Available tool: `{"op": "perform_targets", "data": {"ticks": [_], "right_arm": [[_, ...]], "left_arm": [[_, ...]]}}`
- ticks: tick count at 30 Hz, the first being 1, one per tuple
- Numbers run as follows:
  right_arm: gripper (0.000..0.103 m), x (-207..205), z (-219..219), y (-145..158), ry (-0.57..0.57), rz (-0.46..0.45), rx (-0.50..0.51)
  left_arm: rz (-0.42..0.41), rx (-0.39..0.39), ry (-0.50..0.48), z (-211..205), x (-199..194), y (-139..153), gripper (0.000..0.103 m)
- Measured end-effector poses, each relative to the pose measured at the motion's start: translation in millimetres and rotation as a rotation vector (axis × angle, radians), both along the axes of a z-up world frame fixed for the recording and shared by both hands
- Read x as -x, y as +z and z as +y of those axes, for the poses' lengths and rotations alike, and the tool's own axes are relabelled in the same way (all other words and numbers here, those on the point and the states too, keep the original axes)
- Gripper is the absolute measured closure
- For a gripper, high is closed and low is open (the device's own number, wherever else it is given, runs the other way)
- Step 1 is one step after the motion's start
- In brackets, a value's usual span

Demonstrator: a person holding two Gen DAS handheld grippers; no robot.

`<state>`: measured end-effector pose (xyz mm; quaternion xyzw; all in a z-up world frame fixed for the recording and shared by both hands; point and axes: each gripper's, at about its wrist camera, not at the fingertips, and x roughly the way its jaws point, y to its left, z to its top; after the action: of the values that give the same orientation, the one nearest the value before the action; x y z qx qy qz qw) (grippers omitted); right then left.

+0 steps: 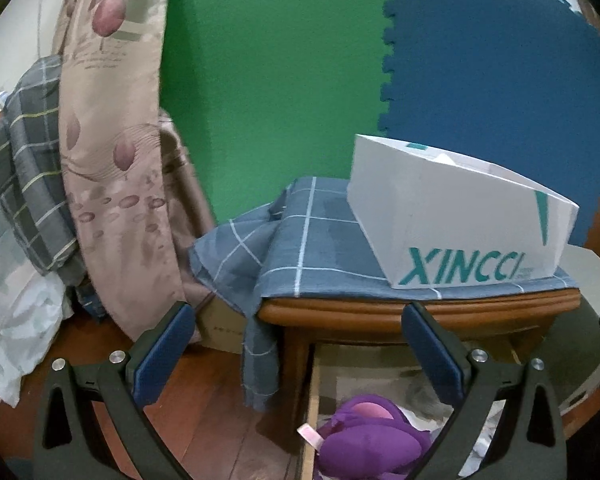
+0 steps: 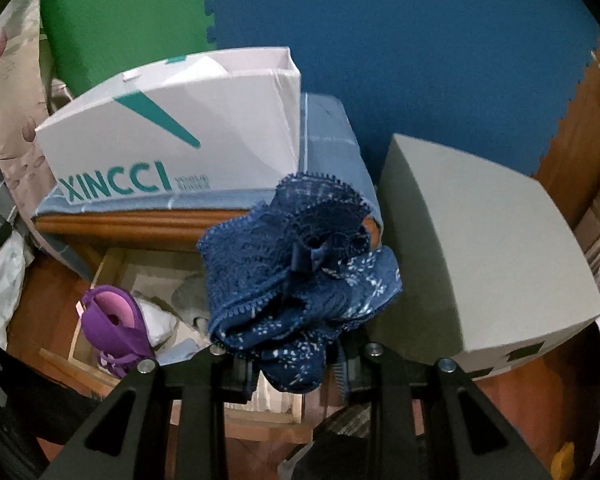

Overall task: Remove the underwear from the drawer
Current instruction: 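Lift the navy lace panties with the right gripper and carry them over the box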

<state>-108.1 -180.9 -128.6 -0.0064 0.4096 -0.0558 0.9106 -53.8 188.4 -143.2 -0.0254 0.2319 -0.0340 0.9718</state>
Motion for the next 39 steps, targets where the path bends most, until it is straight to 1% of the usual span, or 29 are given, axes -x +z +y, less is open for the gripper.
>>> {"op": "perform_targets", "data": {"ticks": [4,7,10,14,16,20,22,24,28,31,37,39], "right_arm": [[0.074,-4,10,18,0.012,-0.028,0.016],[0.074,-8,18,39,0.024,-0.069,0.032],[0.074,-15,22,61,0.033,-0.106,0.024],[0.074,-34,31,97,0.054,-0.161,0.019],[0.074,-45,35,110,0.064,-0.178,0.010],[0.074,-70,47,135,0.091,-0.220,0.024],[0.074,-75,53,144,0.106,-0.233,0.010],[0.074,-81,57,153,0.131,-0.247,-0.035],[0.074,-90,61,162,0.156,-0.250,-0.103],[0.074,-97,64,162,0.166,-0.242,-0.138],[0.074,-109,68,149,0.177,-0.220,-0.156],[0.074,-116,67,142,0.179,-0.203,-0.178]], "left_arm": [[-0.002,-0.008,-0.042,-10,3,0,0.001],[-0.004,-0.019,-0.071,-15,6,0,0.001],[-0.001,-0.022,-0.100,-21,7,-2,0.001],[-0.003,-0.034,-0.137,-30,12,-2,0.001],[-0.006,-0.043,-0.152,-34,14,-2,0.001],[-0.004,-0.054,-0.177,-40,15,-3,0.001],[0.000,-0.053,-0.188,-42,15,-4,0.001],[0.007,-0.051,-0.195,-43,15,-5,0.001],[0.026,-0.048,-0.206,-45,14,-7,0.001],[0.034,-0.038,-0.216,-46,13,-7,0.001],[0.061,-0.012,-0.226,-45,11,-8,0.001],[0.075,-0.001,-0.227,-45,9,-9,0.001]]}}
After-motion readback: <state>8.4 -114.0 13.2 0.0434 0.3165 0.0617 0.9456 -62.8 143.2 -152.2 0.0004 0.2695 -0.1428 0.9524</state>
